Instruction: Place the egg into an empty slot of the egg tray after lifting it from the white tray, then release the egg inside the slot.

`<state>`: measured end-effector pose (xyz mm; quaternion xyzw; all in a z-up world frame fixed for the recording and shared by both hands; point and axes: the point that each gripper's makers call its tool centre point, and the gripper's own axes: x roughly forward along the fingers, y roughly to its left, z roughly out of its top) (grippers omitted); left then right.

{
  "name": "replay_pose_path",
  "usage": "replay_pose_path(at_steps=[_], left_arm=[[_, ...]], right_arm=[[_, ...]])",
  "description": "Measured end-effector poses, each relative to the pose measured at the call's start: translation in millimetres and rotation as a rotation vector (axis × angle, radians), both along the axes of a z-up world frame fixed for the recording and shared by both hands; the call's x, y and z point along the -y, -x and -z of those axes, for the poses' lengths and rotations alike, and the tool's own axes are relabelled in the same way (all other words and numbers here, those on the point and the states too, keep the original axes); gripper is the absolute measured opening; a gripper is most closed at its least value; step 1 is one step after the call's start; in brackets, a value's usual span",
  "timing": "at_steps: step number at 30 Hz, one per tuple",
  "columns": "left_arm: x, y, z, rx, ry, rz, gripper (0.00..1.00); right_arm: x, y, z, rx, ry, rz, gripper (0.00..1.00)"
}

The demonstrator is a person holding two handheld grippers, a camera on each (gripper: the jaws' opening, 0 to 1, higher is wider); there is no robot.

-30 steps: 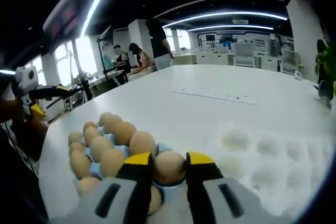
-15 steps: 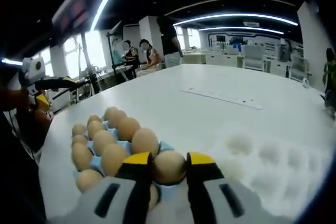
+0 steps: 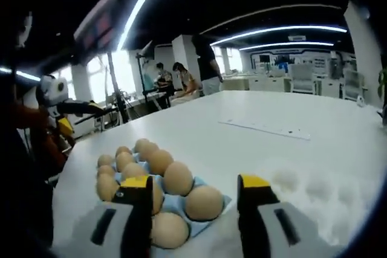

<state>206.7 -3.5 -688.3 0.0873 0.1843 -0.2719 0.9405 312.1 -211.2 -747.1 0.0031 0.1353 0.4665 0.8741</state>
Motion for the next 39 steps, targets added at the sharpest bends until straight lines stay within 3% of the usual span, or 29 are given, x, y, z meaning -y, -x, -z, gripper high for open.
replay_pose_path(at_steps=[1, 7, 10, 13, 19, 23, 25, 29, 31, 35, 39], left_arm=[[1, 0.1, -0.2, 0.0, 0.002, 0.003, 0.75], [3, 1.5, -0.7, 0.0, 0.009, 0.018, 0.75], [8, 4.1, -2.3, -0.005, 0.045, 0.038, 0.75], [13, 7.9, -3.6, -0.002, 0.054, 0.073, 0.76], [30, 24.1, -10.9, 0.008, 0.083, 0.162, 0.8], [46, 46.3, -19.6, -0.033, 0.174, 0.257, 0.92], [49, 56.7, -25.3, -0.006, 0.141, 0.308, 0.93], [54, 76.5, -36.1, 0.009, 0.153, 0.359, 0.95], [56, 88.6, -41.5, 0.024, 0.158, 0.392, 0.95], [55, 111.0, -45.6, 0.027, 0.145, 0.42, 0.95], [58, 124.5, -45.0, 0.028, 0.135, 0.418, 0.95]], right_arm=[[-1, 2, -4.6, 0.031, -0.01, -0.015, 0.7], [1, 18, -20.4, 0.062, -0.03, -0.083, 0.92], [-1, 37, -18.9, 0.061, 0.015, -0.165, 0.98], [-3, 55, -20.9, 0.05, 0.033, -0.215, 0.99], [-7, 98, -41.5, 0.069, 0.054, -0.302, 0.99], [-10, 131, -63.7, 0.084, 0.056, -0.338, 0.99], [-13, 150, -74.9, 0.108, 0.072, -0.355, 0.99], [-20, 187, -94.1, 0.13, 0.078, -0.365, 0.98], [-22, 204, -98.5, 0.161, 0.102, -0.361, 0.98], [-24, 230, -98.2, 0.161, 0.126, -0.372, 0.98], [-22, 245, -91.8, 0.166, 0.143, -0.39, 0.98]])
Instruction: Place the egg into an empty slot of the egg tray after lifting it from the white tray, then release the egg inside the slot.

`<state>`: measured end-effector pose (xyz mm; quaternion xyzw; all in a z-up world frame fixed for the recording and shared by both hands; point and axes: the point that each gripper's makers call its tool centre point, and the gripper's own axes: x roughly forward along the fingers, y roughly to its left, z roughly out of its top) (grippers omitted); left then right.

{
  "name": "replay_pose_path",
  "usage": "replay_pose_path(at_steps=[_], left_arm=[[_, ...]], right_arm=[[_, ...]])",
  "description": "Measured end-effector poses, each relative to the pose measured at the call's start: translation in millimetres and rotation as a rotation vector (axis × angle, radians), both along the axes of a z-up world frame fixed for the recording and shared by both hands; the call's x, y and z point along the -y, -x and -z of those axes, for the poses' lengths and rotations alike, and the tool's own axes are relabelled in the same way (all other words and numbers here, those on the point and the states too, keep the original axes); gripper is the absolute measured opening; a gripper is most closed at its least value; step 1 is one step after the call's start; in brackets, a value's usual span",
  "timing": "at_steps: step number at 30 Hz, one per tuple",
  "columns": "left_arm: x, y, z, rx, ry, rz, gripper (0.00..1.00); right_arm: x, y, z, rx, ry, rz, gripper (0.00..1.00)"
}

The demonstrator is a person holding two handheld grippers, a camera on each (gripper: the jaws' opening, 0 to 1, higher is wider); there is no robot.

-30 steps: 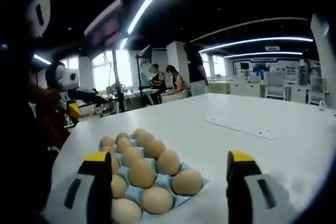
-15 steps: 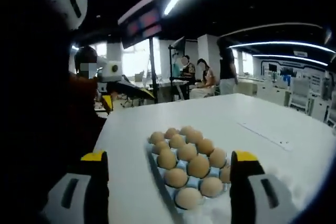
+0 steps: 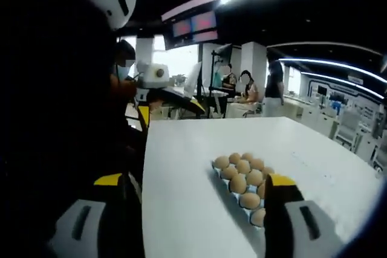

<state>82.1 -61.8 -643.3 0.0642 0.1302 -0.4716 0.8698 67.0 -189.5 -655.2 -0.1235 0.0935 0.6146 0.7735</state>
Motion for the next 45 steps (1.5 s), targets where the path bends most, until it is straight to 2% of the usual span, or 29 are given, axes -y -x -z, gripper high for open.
replay_pose_path(at_steps=[3, 6, 8, 12, 19, 22, 26, 35, 45], left_arm=[[2, 3.8, -0.7, 0.016, -0.011, -0.016, 0.94], [8, 10.1, -5.4, 0.018, -0.009, -0.037, 0.93], [12, 12.5, -2.3, 0.023, -0.039, -0.039, 0.93], [20, 13.5, -0.9, 0.023, -0.041, -0.054, 0.91], [25, 4.7, 1.7, 0.017, -0.05, -0.084, 0.9], [27, -0.7, 2.1, 0.012, -0.043, -0.109, 0.88], [34, -1.1, 2.6, 0.015, -0.048, -0.104, 0.88], [47, -2.0, 1.0, 0.019, -0.07, -0.089, 0.87], [47, -0.4, 2.7, 0.015, -0.069, -0.097, 0.85]], right_arm=[[4, 0, 0.1, -0.012, -0.017, -0.013, 0.97], [9, 7, -2.9, 0.008, -0.012, -0.066, 0.97], [14, 4, -4.6, 0.02, -0.008, -0.074, 0.97], [22, 1, -5.2, 0.023, -0.008, -0.094, 0.97], [35, -8, -0.1, 0.003, -0.019, -0.078, 0.95], [39, -9, 0.2, -0.021, -0.05, -0.048, 0.95], [46, -7, 2.0, -0.002, -0.048, -0.038, 0.95], [59, -8, 0.4, -0.009, -0.07, -0.014, 0.94], [66, -8, 3.5, 0.0, -0.059, -0.006, 0.94]])
